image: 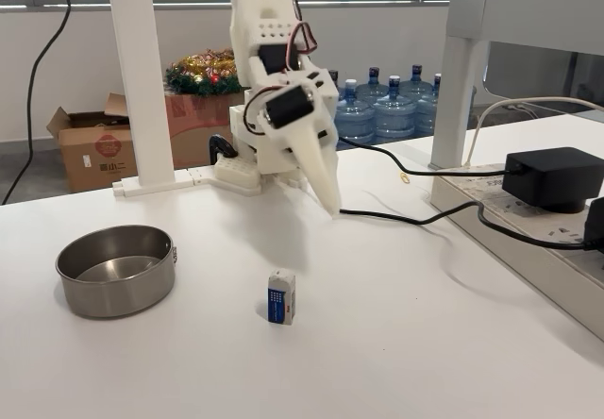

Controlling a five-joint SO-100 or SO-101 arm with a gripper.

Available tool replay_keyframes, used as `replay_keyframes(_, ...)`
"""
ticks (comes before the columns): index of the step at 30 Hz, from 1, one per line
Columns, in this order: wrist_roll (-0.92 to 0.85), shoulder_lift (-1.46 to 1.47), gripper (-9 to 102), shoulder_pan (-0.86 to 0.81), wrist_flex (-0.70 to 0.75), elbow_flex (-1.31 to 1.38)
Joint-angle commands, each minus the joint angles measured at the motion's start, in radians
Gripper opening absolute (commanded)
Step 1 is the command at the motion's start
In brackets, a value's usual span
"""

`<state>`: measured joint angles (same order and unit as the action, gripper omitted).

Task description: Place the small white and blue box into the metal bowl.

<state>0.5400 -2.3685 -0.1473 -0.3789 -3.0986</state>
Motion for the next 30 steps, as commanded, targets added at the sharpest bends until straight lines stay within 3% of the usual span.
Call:
replay_keyframes(1, 0.196, 0.028, -3, -0.044, -0.172, -0.081)
replay_keyframes(7, 0.592, 0.063, -3, -0.081, -0.175, -0.112)
replay_keyframes(13, 0.861, 0.132, -4, -0.114, -0.135, -0.109)
replay_keyframes(22, 0.994, 0.33, -1, -0.121, -0.147, -0.103)
replay_keyframes(30, 1.051, 0.408, 21, -0.107, -0.147, -0.023)
